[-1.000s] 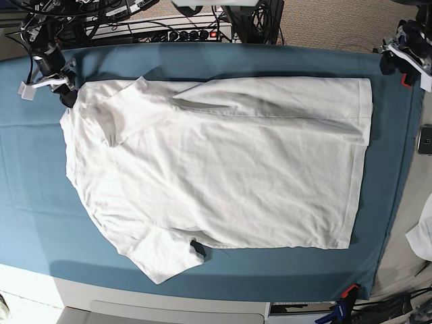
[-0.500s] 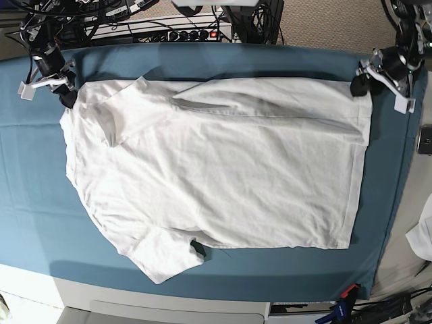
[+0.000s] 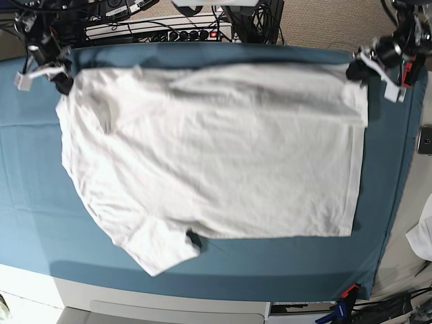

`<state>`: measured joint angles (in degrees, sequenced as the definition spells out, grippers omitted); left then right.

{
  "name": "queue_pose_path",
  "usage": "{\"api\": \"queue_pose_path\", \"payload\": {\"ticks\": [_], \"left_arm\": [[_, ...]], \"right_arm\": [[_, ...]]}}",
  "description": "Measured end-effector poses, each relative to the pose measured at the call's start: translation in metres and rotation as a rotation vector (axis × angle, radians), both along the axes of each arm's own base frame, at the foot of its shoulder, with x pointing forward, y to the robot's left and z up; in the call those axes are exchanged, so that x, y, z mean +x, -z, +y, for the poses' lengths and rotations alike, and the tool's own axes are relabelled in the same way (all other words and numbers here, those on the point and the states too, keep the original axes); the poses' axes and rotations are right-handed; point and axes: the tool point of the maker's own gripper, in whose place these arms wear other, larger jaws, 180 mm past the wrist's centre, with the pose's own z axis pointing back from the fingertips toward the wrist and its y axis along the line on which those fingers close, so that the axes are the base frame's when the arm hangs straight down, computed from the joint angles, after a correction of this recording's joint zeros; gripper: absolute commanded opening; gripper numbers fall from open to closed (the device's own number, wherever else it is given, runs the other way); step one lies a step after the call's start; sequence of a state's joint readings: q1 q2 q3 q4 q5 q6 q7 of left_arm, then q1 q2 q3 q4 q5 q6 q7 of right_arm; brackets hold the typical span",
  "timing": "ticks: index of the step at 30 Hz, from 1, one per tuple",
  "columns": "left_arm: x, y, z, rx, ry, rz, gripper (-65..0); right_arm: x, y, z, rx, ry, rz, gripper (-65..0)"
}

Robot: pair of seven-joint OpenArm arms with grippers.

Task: Fold the T-shirt properly
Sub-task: 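Regrasp the shirt's shoulder and hem corner with both grippers and smooth it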

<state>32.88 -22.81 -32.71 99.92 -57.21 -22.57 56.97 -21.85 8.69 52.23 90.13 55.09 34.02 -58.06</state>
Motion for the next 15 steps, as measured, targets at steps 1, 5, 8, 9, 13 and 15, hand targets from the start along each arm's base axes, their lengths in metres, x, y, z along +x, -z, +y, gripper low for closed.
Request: {"api": "queue_pose_path", "payload": {"ticks": [1, 5, 8, 9, 13, 15], "left_arm": [[-0.004, -0.003, 0.004, 0.023, 0.006, 0.007, -65.0], [-0.005, -0.023, 0.019, 0.076, -0.012, -0.039, -65.0], [-0.008, -0.023, 0.02, 0.079, -0.015, -0.034, -65.0], [-0.008, -0.023, 0.02, 0.079, -0.015, -0.033, -65.0], [-0.007, -0.023, 0.022, 0.09, -0.018, -0.04, -55.1], [-0.006, -0.021, 0.031, 0.147, -0.023, -0.049, -35.8]], "right_arm": [[-0.003, -0.002, 0.0, -0.014, -0.007, 0.007, -65.0], [-0.005, -0.014, 0.003, -0.059, -0.038, 0.002, -65.0], [-0.007, -0.014, 0.003, -0.07, -0.045, 0.009, -65.0], [-0.007, -0.014, 0.004, -0.07, -0.045, 0.012, -65.0], [-0.01, -0.01, 0.001, -0.099, -0.053, 0.037, -64.2], [-0.011, -0.012, 0.001, -0.125, -0.069, 0.025, -46.8]]}}
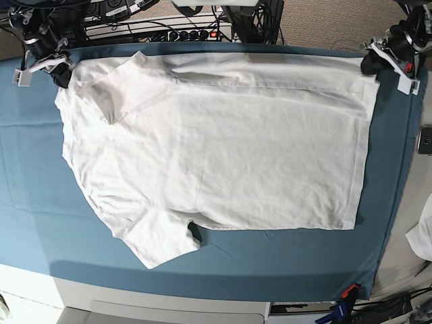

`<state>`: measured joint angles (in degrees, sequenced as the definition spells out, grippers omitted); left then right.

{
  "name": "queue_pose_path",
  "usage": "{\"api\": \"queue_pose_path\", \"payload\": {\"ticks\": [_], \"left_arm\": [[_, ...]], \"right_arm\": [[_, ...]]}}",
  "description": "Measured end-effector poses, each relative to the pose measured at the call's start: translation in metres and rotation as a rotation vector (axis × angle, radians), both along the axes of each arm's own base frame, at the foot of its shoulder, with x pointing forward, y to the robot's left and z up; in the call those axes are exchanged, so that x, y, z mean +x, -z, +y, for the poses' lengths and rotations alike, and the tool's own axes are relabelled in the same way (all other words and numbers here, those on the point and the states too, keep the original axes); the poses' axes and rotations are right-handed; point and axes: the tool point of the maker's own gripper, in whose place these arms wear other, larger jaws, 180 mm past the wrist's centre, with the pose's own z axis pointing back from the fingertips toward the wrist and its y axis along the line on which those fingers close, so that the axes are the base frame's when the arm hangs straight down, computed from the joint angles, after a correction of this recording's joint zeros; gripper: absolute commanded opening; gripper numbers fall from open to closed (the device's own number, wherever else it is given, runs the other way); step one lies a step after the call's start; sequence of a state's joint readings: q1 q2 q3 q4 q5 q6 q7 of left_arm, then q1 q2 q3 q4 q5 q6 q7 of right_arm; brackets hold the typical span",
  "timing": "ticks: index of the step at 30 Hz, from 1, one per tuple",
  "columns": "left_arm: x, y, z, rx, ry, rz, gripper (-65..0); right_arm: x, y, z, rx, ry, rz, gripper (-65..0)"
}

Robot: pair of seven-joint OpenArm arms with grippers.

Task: Fold the T-shirt properly
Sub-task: 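Regrasp the shirt's shoulder and hem corner with both grippers and smooth it, then release the shirt and move both grippers to the sleeve-side edge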

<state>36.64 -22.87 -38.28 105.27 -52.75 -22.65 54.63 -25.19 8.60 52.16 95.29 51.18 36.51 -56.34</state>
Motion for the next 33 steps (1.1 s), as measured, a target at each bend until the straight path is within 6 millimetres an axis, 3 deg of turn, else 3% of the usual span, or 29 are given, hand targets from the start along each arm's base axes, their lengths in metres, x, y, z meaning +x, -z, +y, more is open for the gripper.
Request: {"api": "queue_pose_path", "payload": {"ticks": [1, 3, 6, 10, 13, 16, 19, 22, 24, 26, 30, 33], "left_arm": [[0.001, 0.001, 0.005, 0.02, -0.012, -0.002, -28.3], [0.004, 0.0, 0.012, 0.076, -0.01, -0.027, -21.1], [-0.003, 0.006, 0.022, 0.182, 0.048, 0.003, -21.2], [0.001, -0.007, 0.025, 0.271, 0.096, 0.001, -21.2], [0.021, -0.041, 0.042, 0.419, 0.121, -0.064, -21.3], [0.061, -0.097, 0.062, 0.59, 0.132, -0.226, -24.6], [0.102, -0.14, 0.065, 0.646, 0.163, -0.382, -31.1], [0.135, -0.159, 0.068, 0.618, 0.175, -0.478, -34.2], [0.161, -0.162, 0.076, 0.598, 0.152, -0.508, -35.3], [0.186, -0.154, 0.084, 0.563, 0.137, -0.495, -36.6], [0.236, -0.112, 0.086, 0.447, 0.117, -0.388, -36.6], [0.277, -0.088, 0.072, 0.355, 0.116, -0.324, -36.6]], "right_arm": [[-0.001, -0.001, 0.0, -0.013, -0.011, -0.004, -40.5], [-0.007, -0.001, 0.0, -0.01, -0.008, -0.006, -38.6], [-0.009, -0.013, -0.012, -0.007, 0.042, -0.058, -38.6], [-0.016, -0.052, -0.056, -0.116, 0.148, -0.139, -38.6], [-0.008, -0.105, -0.088, -0.276, 0.166, -0.21, -38.6], [0.012, -0.154, -0.107, -0.459, 0.125, -0.251, -38.6], [0.035, -0.18, -0.116, -0.56, 0.104, -0.28, -38.7], [0.069, -0.198, -0.12, -0.627, 0.104, -0.326, -38.7], [0.099, -0.201, -0.119, -0.634, 0.1, -0.346, -38.7], [0.131, -0.189, -0.112, -0.597, 0.065, -0.345, -38.7], [0.199, -0.14, -0.086, -0.425, -0.03, -0.296, -38.7], [0.252, -0.104, -0.06, -0.286, -0.096, -0.248, -38.7]]}}
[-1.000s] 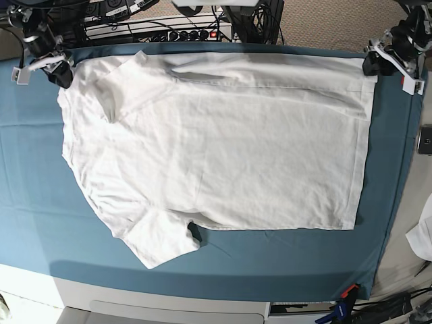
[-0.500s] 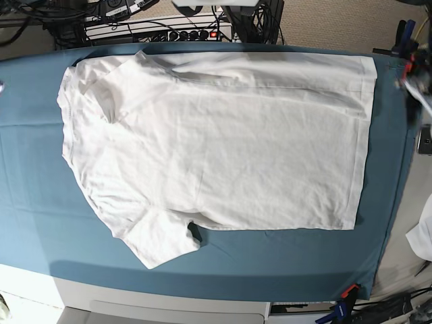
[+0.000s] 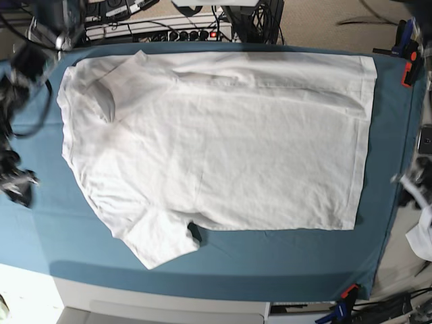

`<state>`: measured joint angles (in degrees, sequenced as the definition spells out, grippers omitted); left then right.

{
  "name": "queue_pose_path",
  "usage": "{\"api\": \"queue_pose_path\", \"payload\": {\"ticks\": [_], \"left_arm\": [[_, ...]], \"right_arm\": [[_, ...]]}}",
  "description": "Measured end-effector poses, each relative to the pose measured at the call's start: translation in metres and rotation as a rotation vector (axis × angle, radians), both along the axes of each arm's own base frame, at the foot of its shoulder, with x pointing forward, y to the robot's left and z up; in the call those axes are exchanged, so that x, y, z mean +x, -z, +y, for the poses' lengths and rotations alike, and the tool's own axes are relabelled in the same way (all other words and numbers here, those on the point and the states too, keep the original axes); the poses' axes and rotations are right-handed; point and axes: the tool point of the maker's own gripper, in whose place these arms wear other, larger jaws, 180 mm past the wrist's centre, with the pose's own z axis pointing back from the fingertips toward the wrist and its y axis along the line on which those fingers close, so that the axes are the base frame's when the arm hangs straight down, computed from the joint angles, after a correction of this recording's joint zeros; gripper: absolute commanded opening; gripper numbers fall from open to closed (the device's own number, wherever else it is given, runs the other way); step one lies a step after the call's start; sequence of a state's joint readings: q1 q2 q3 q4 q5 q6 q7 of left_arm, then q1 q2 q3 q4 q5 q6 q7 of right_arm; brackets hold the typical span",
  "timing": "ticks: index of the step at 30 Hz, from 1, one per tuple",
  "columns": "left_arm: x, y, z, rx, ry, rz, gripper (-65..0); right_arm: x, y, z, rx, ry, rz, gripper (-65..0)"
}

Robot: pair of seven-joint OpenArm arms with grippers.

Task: Fold the T-shirt properly
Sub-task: 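Release the shirt and move both grippers to the sleeve-side edge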

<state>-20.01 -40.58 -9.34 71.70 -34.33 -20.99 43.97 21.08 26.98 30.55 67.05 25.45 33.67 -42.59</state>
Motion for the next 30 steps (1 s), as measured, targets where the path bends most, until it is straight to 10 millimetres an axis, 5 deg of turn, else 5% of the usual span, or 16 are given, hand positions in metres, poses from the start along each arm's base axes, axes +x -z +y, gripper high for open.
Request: {"api": "queue_pose_path", "payload": {"ticks": [5, 9, 13, 20, 30], "left_arm": [[0.067, 0.018, -0.034, -0.123, -0.021, 0.098, -36.7], [0.088, 0.037, -0.045, -0.207, -0.074, 0.174, -36.7], [0.069, 0.07, -0.032, -0.241, -0.156, 0.257, -36.7], [0.045, 0.088, -0.01, -0.28, -0.218, 0.291, -36.7], [0.054, 0.099, -0.063, -0.458, -0.199, 0.254, -36.8]], "right_arm": [[0.069, 0.035, 0.051, 0.102, -0.08, 0.078, -38.7], [0.097, 0.039, 0.095, 0.047, -0.182, 0.133, -38.7], [0.1, 0.051, 0.121, -0.021, -0.248, 0.192, -38.7], [0.094, 0.062, 0.117, -0.05, -0.243, 0.229, -38.7], [0.093, 0.065, 0.121, -0.032, -0.246, 0.231, -38.7]]}}
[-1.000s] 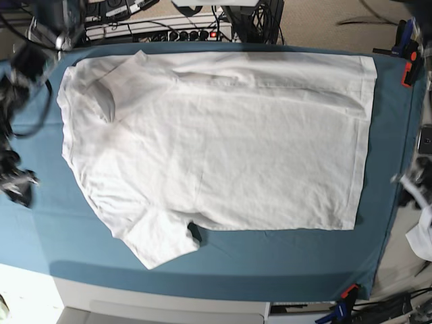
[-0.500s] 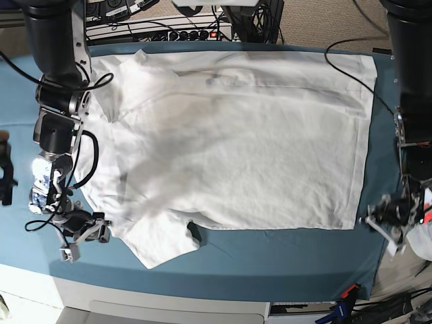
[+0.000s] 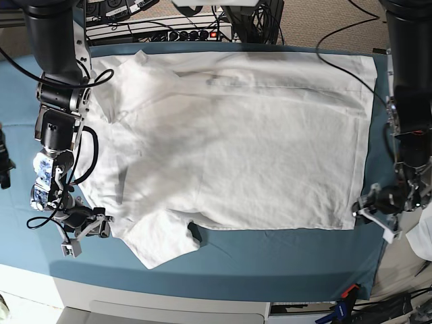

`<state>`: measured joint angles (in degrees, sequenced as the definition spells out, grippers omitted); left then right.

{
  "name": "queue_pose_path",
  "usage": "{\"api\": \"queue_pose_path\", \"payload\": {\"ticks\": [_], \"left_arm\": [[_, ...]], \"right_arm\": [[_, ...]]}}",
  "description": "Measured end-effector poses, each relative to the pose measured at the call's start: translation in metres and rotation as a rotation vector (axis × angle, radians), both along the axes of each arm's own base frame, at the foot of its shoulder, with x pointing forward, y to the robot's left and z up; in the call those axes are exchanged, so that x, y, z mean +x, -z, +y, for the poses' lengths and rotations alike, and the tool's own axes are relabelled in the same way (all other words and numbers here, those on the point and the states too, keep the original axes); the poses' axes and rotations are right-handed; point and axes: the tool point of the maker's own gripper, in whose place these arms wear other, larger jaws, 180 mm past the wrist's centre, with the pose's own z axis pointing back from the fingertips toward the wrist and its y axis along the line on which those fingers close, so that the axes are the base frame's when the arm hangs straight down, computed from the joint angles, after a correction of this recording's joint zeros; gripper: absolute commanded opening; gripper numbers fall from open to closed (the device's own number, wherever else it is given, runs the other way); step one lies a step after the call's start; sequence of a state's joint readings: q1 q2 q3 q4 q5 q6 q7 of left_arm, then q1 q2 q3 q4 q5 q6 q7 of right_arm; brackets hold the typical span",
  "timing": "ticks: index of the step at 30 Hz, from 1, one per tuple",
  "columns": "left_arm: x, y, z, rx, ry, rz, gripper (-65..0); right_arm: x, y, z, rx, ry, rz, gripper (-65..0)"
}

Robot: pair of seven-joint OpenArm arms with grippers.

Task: Fold the T-shirt properly
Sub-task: 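Release the shirt and move both grippers to the sleeve-side edge, then grasp the sleeve-side edge of the shirt with both grippers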

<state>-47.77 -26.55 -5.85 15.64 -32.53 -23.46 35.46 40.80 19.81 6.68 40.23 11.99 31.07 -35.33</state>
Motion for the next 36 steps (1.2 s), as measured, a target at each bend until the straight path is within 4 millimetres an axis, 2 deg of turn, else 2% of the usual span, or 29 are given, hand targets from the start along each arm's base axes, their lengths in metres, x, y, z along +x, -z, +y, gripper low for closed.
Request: {"api": "queue_pose_path", "payload": {"ticks": [4, 5, 6, 8, 9, 12, 17, 19, 22, 26, 29, 31, 36], "left_arm": [[0.006, -0.001, -0.018, -0.047, 0.003, -0.017, -37.2], [0.006, -0.001, -0.021, -0.052, 0.006, -0.019, -39.9], [0.007, -0.001, -0.023, -0.053, 0.009, -0.019, -44.3], [0.006, 0.001, -0.025, -0.054, 0.015, -0.016, -59.6], [0.005, 0.003, -0.025, -0.051, 0.013, -0.011, -65.0], [0.006, 0.001, -0.023, -0.045, 0.006, -0.02, -65.0], [0.01, -0.005, -0.022, -0.037, 0.014, -0.036, -65.0], [0.011, -0.007, -0.024, -0.04, 0.026, -0.044, -65.0], [0.014, -0.011, -0.028, -0.048, 0.042, -0.064, -65.0], [0.014, -0.011, -0.029, -0.049, 0.044, -0.065, -65.0], [0.015, -0.012, -0.03, -0.051, 0.046, -0.069, -65.0], [0.014, -0.012, -0.03, -0.049, 0.047, -0.067, -65.0], [0.014, -0.013, -0.032, -0.052, 0.06, -0.074, -65.0]], "right_arm": [[0.0, 0.0, 0.0, -0.001, 0.0, 0.001, -38.7], [0.0, 0.0, 0.0, -0.001, 0.0, 0.001, -38.7], [0.0, 0.0, 0.0, -0.002, 0.0, 0.001, -38.7], [0.0, 0.0, 0.0, -0.002, 0.0, 0.001, -38.7], [0.0, 0.0, 0.0, -0.002, 0.0, 0.001, -38.7], [0.001, 0.0, -0.01, -0.064, 0.015, -0.007, -38.7], [-0.008, 0.001, -0.069, -0.192, 0.265, 0.039, -38.6], [-0.015, 0.004, -0.078, -0.2, 0.287, 0.078, -38.6], [-0.019, 0.017, -0.074, -0.096, 0.317, 0.102, -38.6], [-0.039, 0.055, -0.074, 0.11, 0.421, 0.16, -38.6], [-0.044, 0.061, -0.081, 0.232, 0.473, 0.127, -38.6], [-0.043, 0.058, -0.078, 0.295, 0.468, 0.106, -38.6], [-0.039, 0.055, -0.056, 0.4, 0.392, 0.092, -38.6]]}}
